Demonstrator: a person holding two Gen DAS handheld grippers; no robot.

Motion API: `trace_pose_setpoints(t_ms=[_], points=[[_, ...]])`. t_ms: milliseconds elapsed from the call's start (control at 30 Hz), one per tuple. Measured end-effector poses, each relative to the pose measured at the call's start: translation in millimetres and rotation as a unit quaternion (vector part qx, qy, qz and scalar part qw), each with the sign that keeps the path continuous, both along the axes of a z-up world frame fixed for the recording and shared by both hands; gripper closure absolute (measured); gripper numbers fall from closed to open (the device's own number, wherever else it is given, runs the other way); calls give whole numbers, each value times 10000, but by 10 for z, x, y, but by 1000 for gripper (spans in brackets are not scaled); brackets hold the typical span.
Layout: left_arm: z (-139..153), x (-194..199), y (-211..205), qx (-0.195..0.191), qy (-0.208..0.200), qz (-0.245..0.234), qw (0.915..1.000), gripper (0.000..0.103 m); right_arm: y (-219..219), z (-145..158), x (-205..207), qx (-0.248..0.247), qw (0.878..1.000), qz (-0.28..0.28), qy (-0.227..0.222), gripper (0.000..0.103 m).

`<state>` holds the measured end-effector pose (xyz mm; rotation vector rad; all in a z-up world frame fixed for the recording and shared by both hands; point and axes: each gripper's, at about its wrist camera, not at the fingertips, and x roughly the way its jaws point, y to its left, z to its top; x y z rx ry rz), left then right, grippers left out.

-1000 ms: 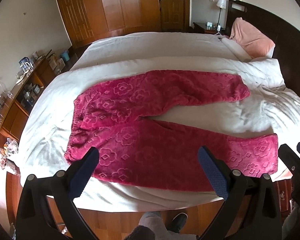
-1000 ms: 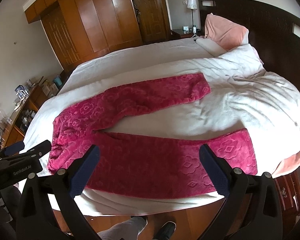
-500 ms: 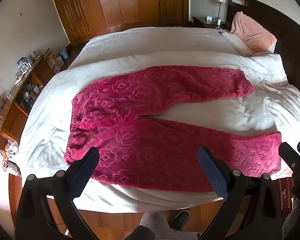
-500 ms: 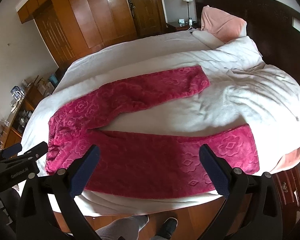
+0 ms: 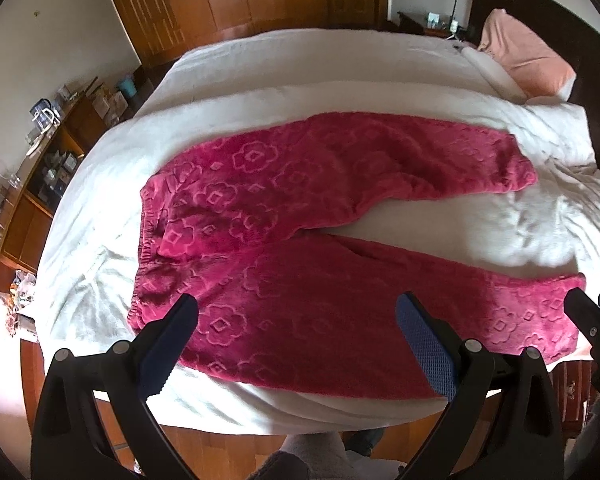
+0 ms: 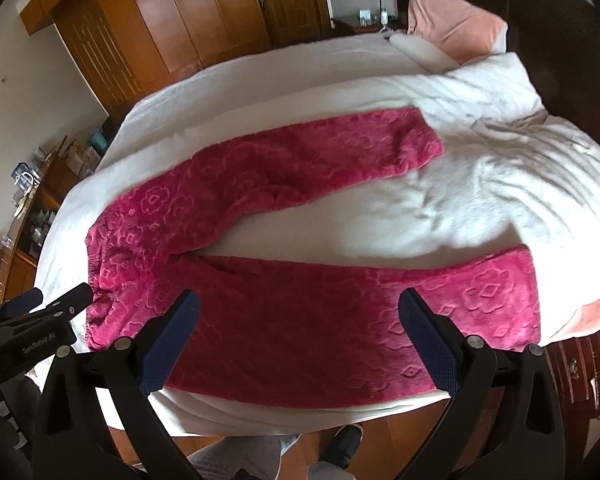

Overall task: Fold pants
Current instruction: 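Move both grippers toward the magenta pants lying on the bed, then grasp the waistband with the left gripper while the right gripper approaches a leg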

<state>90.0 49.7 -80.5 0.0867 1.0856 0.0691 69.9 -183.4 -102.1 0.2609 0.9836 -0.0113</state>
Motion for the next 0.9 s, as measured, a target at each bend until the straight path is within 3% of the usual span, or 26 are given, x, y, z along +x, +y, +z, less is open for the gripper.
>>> trace_pose_setpoints(t_ms=[400,600,900], points=[[-756,696,812,-142,971,568,9936,5,279,-642,665,485,9908,-143,1253,3],[-1003,1122,1342,93,999,870,9911,5,471,-872,946,431,9862,-146,1589,3],[-1177,1833,2304,128,794,1345,9876,5,723,-1035,1261,299,9822,-8,1853,3]])
